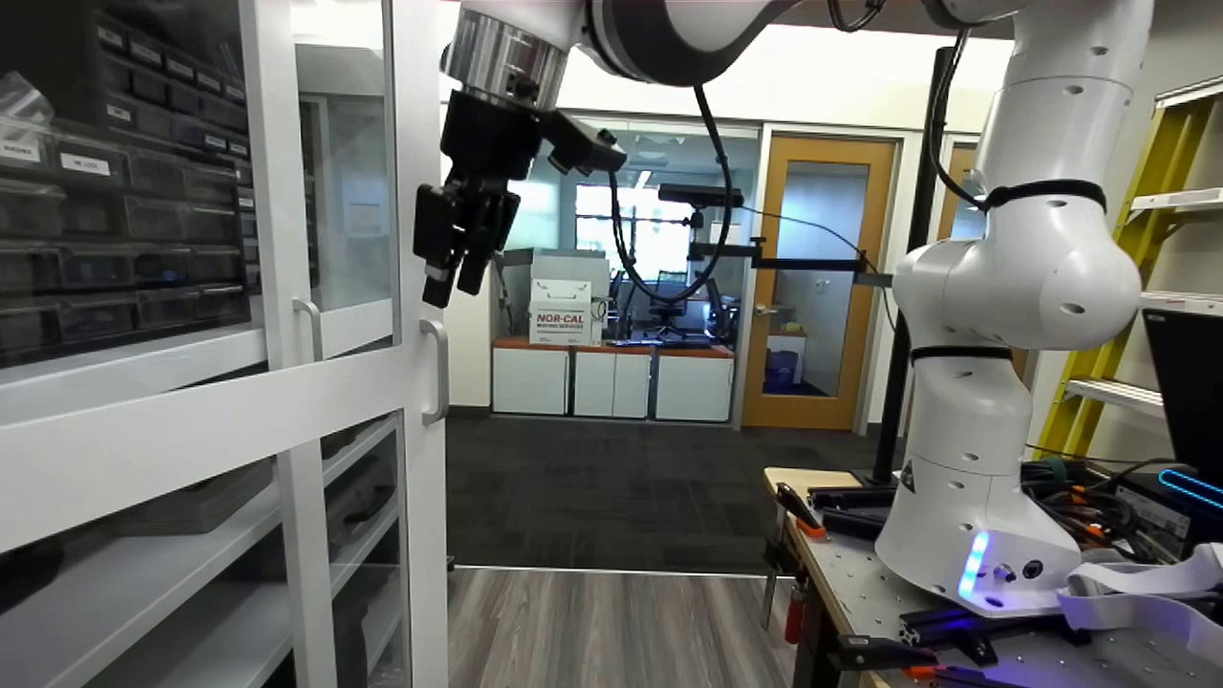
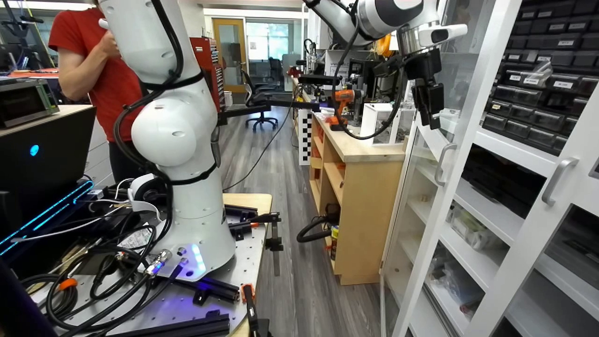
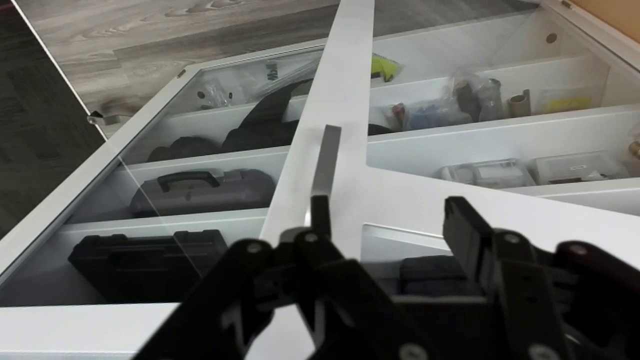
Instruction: Open the left cabinet door
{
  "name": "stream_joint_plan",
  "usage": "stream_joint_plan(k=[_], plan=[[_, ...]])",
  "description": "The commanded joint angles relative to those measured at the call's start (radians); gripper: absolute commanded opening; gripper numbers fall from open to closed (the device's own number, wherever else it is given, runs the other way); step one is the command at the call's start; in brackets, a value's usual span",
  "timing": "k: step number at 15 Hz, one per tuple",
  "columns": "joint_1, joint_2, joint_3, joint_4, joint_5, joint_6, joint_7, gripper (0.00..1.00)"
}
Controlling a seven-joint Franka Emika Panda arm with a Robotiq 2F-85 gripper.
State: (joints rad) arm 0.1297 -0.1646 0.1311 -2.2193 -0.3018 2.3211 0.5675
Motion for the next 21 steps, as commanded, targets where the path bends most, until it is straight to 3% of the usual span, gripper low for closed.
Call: stream_joint_plan(k=[1, 3, 13, 21], plan=[[-0.01, -0.07, 0.023, -0.006, 0.057, -0.092, -0.082, 0.92], [-0.02, -0.093, 0.024, -0.008, 0.063, -0.132, -0.104, 0.99], [-0.087, -0.232, -0.025, -0.011, 0.083, -0.262, -0.214, 1.0], [-0.124, -0.275, -0.149, 0.008, 0.17, -0.279, -0.485, 1.0]])
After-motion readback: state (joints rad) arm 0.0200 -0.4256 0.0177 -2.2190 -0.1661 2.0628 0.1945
